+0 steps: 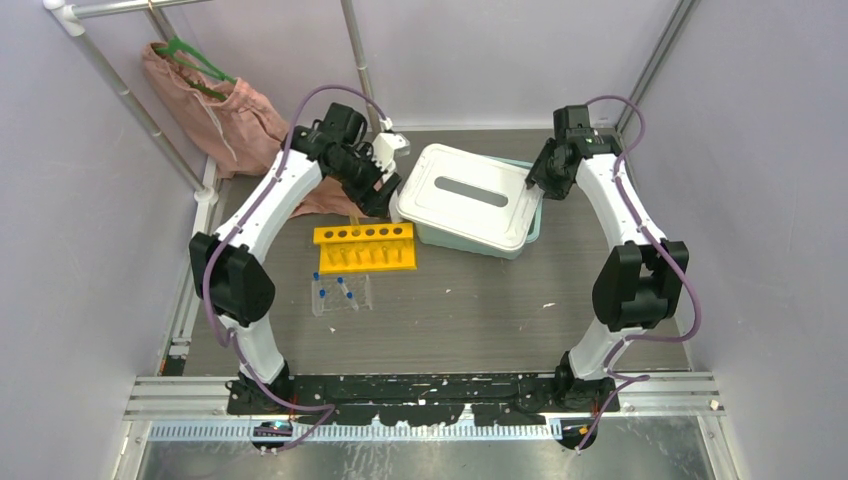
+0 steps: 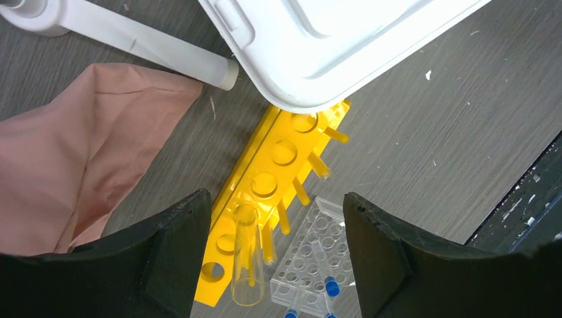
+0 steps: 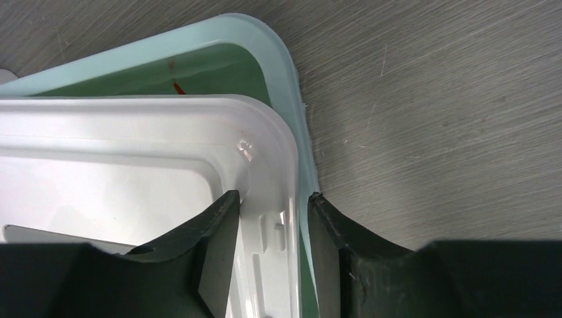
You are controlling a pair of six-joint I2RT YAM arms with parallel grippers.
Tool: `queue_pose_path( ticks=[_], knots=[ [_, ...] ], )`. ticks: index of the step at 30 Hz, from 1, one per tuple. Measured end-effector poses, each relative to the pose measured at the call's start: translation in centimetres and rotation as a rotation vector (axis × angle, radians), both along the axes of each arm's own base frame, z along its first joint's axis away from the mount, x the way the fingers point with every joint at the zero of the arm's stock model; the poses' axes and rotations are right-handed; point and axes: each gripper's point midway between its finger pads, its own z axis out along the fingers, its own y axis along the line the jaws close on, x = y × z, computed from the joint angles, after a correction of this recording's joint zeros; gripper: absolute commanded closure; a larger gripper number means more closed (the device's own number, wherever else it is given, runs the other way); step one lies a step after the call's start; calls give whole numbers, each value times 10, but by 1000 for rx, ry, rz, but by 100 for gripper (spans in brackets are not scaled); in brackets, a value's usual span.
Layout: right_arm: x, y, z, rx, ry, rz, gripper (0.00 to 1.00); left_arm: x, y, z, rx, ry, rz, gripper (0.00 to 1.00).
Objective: Organize the chemistry lab equipment
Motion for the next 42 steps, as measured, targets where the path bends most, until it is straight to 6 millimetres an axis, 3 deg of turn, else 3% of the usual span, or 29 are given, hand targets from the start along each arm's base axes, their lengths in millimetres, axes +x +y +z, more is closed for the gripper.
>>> queue_pose_path(
  ticks=[11, 22, 30, 42],
  knots=[
    [22, -12, -1, -85, 18, 9, 56, 3, -7, -2, -21, -23, -67, 30],
    [40, -23, 1, -123, 13, 14, 57, 20, -20, -28, -34, 21, -54, 36],
    [50, -25, 0, -128, 14, 15, 57, 27, -36, -17, -80, -10, -68, 40],
    [59, -30, -9, -152, 26, 5, 57, 31, -48, -18, -99, -26, -66, 47]
  ],
)
